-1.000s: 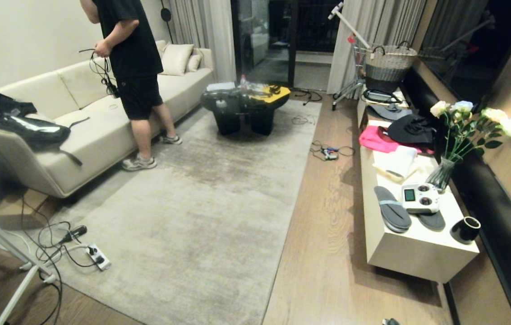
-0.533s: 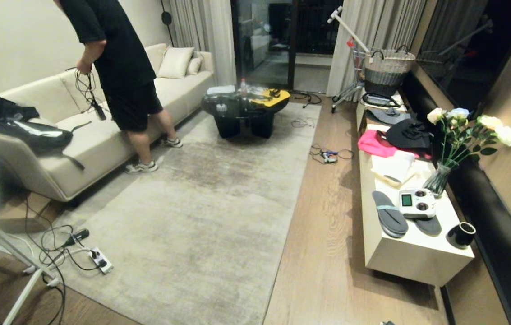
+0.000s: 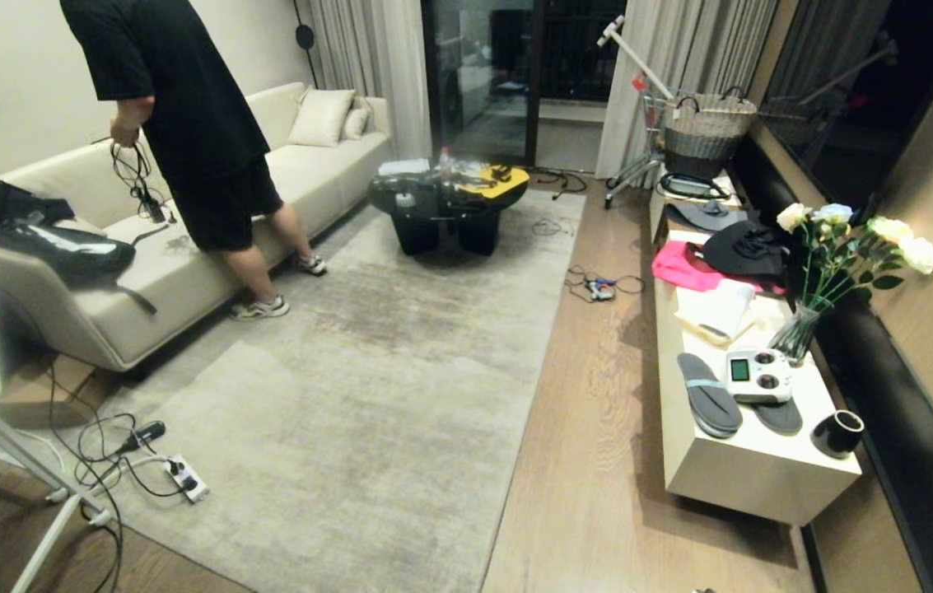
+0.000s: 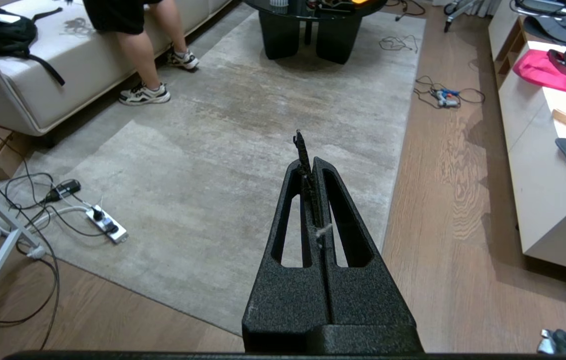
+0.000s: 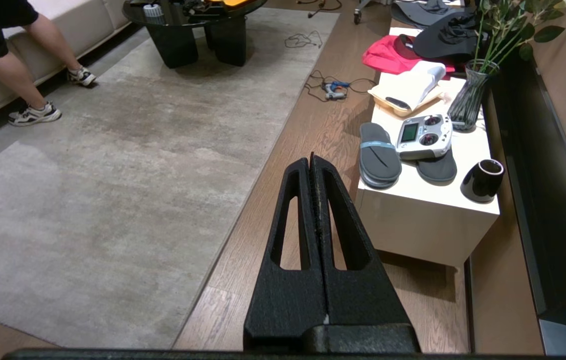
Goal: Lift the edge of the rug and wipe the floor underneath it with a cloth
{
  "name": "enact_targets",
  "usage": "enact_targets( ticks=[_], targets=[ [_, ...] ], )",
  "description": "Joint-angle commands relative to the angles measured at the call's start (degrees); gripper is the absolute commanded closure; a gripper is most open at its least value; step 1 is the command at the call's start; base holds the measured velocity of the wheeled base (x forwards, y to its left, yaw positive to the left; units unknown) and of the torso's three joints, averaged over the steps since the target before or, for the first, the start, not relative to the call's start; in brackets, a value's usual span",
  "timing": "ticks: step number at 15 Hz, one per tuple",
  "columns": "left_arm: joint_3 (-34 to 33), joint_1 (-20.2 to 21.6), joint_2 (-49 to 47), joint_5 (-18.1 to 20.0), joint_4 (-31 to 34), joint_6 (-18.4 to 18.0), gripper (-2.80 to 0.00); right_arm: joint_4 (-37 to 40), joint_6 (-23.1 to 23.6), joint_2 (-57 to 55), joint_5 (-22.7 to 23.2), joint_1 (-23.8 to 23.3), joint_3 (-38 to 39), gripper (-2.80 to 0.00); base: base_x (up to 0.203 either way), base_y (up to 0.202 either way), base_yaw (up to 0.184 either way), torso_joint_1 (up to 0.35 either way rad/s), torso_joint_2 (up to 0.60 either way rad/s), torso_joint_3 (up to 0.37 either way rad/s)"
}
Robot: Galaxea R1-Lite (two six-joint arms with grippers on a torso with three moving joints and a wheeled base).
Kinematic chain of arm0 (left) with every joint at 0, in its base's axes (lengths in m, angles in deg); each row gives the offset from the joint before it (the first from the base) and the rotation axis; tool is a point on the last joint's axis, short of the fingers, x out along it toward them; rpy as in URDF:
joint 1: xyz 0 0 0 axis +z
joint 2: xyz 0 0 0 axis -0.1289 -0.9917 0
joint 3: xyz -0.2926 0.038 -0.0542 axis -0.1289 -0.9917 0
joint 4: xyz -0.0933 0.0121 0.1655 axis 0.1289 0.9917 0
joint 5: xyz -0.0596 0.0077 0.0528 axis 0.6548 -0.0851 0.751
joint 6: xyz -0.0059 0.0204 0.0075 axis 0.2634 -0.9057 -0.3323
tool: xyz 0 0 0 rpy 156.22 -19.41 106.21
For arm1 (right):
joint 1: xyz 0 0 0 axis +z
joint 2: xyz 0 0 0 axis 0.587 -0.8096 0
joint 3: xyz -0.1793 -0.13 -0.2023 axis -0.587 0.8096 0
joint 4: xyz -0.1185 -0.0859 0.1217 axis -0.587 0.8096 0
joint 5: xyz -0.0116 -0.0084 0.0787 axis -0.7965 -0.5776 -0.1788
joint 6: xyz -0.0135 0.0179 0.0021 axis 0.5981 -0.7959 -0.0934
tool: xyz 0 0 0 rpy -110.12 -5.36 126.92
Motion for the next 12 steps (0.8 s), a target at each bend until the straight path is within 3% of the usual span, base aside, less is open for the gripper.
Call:
enact_targets(
  ticks=[1, 12],
  targets=[
    [0.0, -0.1, 0.0, 0.0, 0.0, 0.1, 0.00, 0.0, 0.0, -0.1, 0.0, 0.0, 0.0, 0.00, 0.000, 0.000, 0.000, 0.000, 0.00, 0.000],
    [0.0, -0.1, 0.0, 0.0, 0.0, 0.1, 0.00, 0.0, 0.0, -0.1, 0.0, 0.0, 0.0, 0.00, 0.000, 0.000, 0.000, 0.000, 0.00, 0.000]
  ],
)
